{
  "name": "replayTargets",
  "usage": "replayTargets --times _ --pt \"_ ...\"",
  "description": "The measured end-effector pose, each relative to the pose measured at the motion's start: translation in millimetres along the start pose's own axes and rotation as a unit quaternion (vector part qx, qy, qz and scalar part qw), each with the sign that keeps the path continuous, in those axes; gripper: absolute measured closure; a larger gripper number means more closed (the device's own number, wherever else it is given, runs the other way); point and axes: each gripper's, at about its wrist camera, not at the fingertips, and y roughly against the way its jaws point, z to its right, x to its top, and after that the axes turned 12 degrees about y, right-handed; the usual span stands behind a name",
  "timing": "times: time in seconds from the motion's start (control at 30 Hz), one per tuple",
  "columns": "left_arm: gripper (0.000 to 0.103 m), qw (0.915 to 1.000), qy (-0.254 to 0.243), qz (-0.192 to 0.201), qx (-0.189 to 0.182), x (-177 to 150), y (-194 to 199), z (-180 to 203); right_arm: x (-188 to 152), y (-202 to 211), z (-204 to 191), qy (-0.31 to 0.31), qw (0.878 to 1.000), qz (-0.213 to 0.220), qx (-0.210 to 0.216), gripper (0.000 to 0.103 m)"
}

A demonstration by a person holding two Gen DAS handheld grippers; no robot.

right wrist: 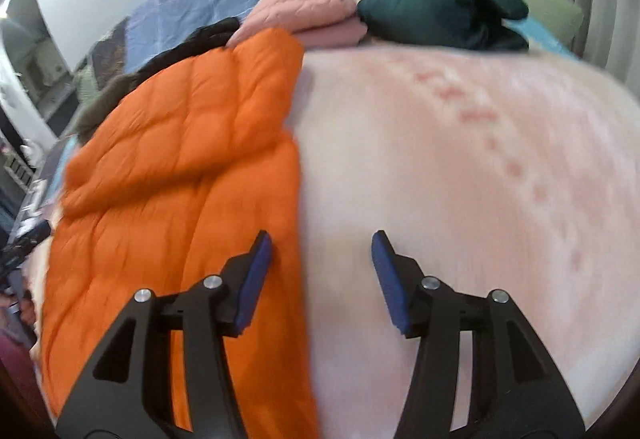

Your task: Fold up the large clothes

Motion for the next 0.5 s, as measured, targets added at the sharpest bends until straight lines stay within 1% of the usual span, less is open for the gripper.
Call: replayTargets --times 0.1,0.17,0.2,0.23,0.37,0.4,0.5 --pt "0.016 0.9995 0.012 -0.027 -0.009 -31 17 -13 -31 17 -1 0.003 1.000 0.007 0.022 0.050" --pt "0.016 0.9988 0.014 -0.045 -0.012 -53 24 -20 -45 27 -5 0.011 0.999 0.010 0.037 0.048" --pt "0.016 0.9983 0.013 -0.055 -0.016 -62 27 -22 -52 33 -7 0.015 0.999 0.009 0.049 0.048" --pt "0.016 0.9970 0.015 -0.069 -0.032 -76 30 -23 -59 39 -9 0.018 0.998 0.007 0.061 0.048" --pt "0.015 0.9953 0.015 -0.064 -0.071 -105 47 -21 -86 55 -12 0.011 0.994 0.005 0.105 0.048" --pt "0.015 0.9947 0.017 -0.065 -0.078 -109 50 -20 -97 61 -12 0.001 0.993 0.003 0.118 0.048" --pt "0.015 0.9932 0.023 -0.064 -0.095 -122 58 -17 -109 67 -7 -0.017 0.989 0.005 0.145 0.048"
